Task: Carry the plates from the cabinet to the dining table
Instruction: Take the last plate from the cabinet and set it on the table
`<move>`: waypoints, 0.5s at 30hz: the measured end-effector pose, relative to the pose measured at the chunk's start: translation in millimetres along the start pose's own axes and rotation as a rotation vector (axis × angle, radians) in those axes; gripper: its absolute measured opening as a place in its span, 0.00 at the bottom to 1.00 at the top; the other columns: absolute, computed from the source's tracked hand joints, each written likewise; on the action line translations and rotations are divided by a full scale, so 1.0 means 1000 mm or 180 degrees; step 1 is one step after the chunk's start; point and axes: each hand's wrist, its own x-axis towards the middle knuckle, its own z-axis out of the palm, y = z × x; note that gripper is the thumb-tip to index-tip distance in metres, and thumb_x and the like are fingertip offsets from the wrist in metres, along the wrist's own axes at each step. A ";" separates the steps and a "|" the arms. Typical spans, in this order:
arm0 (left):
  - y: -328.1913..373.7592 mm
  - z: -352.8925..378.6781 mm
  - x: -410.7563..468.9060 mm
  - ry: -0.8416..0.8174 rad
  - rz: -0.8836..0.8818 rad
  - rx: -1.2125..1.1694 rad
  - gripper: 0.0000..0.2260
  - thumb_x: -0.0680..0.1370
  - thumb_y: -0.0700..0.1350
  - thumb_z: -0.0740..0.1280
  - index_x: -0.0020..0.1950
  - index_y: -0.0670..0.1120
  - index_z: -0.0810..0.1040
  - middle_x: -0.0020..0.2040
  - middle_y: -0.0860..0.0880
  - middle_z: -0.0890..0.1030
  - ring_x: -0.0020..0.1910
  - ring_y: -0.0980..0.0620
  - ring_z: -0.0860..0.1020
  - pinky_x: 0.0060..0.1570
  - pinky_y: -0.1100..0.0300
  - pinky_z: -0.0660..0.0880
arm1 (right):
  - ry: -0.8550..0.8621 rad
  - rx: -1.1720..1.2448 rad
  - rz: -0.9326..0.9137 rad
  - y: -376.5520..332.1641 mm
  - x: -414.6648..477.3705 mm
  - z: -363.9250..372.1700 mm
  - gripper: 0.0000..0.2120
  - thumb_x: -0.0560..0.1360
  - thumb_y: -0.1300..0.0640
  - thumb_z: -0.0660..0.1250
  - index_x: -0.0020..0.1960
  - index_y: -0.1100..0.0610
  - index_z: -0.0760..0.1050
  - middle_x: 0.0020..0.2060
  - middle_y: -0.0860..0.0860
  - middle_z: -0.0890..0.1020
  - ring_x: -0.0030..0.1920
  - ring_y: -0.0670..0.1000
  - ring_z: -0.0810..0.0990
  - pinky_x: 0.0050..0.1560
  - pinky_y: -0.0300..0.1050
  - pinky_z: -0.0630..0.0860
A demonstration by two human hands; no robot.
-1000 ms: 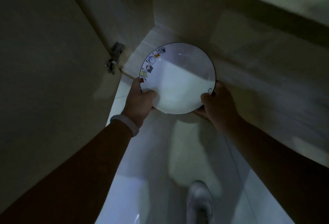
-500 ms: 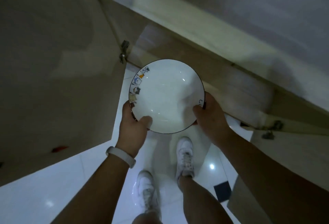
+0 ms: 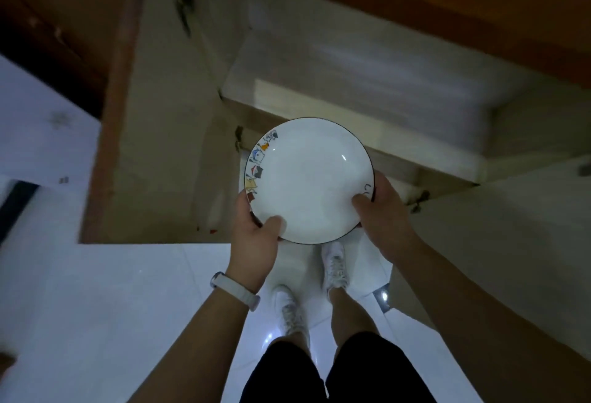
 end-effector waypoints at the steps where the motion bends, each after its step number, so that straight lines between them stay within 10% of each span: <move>1: 0.015 0.000 -0.011 -0.0036 0.0055 -0.0030 0.26 0.75 0.26 0.61 0.65 0.52 0.72 0.58 0.52 0.81 0.55 0.53 0.81 0.43 0.60 0.80 | 0.0053 0.0061 -0.0054 -0.013 -0.014 -0.006 0.16 0.73 0.67 0.60 0.47 0.44 0.72 0.41 0.45 0.80 0.39 0.43 0.78 0.42 0.46 0.79; 6: 0.072 0.005 -0.054 -0.0219 0.0271 -0.0152 0.24 0.72 0.28 0.62 0.65 0.46 0.73 0.57 0.47 0.81 0.54 0.49 0.81 0.40 0.56 0.80 | 0.0180 0.0093 -0.0254 -0.063 -0.074 -0.041 0.11 0.68 0.67 0.60 0.45 0.55 0.74 0.35 0.56 0.78 0.34 0.47 0.75 0.34 0.55 0.80; 15: 0.127 0.054 -0.104 -0.0846 0.0414 -0.0127 0.25 0.68 0.36 0.63 0.64 0.50 0.73 0.54 0.50 0.82 0.48 0.50 0.81 0.37 0.47 0.79 | 0.0523 0.0731 -0.0376 -0.082 -0.157 -0.115 0.20 0.74 0.68 0.59 0.53 0.43 0.74 0.46 0.45 0.84 0.48 0.49 0.83 0.44 0.56 0.83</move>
